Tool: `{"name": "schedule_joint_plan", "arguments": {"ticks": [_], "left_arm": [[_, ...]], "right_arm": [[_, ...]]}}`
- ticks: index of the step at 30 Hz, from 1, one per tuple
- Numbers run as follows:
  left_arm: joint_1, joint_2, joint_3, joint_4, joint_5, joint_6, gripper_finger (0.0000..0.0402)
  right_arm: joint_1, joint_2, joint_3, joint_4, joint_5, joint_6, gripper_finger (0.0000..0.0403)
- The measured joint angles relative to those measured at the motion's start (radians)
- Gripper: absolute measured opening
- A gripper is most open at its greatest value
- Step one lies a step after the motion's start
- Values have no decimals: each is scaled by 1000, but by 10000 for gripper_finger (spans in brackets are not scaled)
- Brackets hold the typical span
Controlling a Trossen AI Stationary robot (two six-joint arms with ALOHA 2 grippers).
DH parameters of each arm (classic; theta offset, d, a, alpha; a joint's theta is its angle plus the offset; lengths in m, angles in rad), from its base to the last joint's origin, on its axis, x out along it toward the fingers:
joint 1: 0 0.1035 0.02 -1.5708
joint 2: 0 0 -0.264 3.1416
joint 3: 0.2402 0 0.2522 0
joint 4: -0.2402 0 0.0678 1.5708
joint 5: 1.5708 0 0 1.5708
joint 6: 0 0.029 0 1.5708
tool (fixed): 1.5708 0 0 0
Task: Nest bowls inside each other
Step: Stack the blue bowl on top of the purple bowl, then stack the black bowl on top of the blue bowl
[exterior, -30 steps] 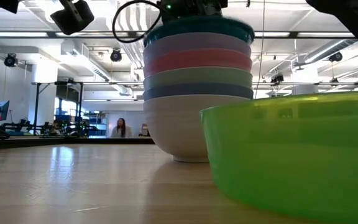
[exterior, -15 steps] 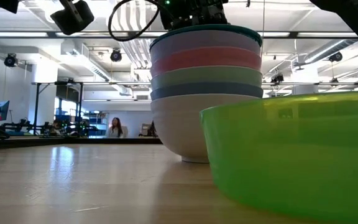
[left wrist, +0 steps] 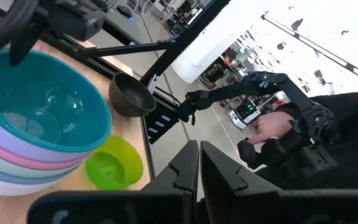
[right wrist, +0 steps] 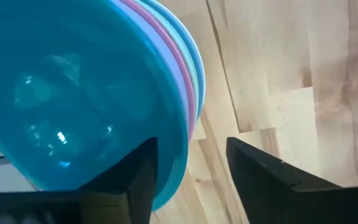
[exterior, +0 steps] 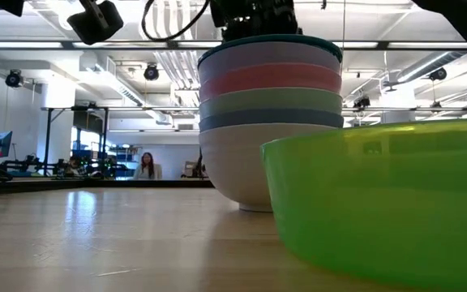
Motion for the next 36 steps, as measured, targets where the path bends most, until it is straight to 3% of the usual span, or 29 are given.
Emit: {"name": "schedule_joint_plan", "arguments": {"ticks": [11, 21, 27, 36], "left_arm": [[0, 0, 0, 0, -19, -25, 2], [0, 0, 0, -1, -72, -24, 2], [0, 0, 0, -11, -72, -24, 2], [0, 0, -3, -19, -115, 16, 2]], "right_arm": [[5, -119, 1, -2, -1, -3, 214], [104, -410, -67, 67, 14, 49, 215], [252, -647, -282, 273, 181, 224, 215], [490, -968, -789, 695, 377, 536, 212]]}}
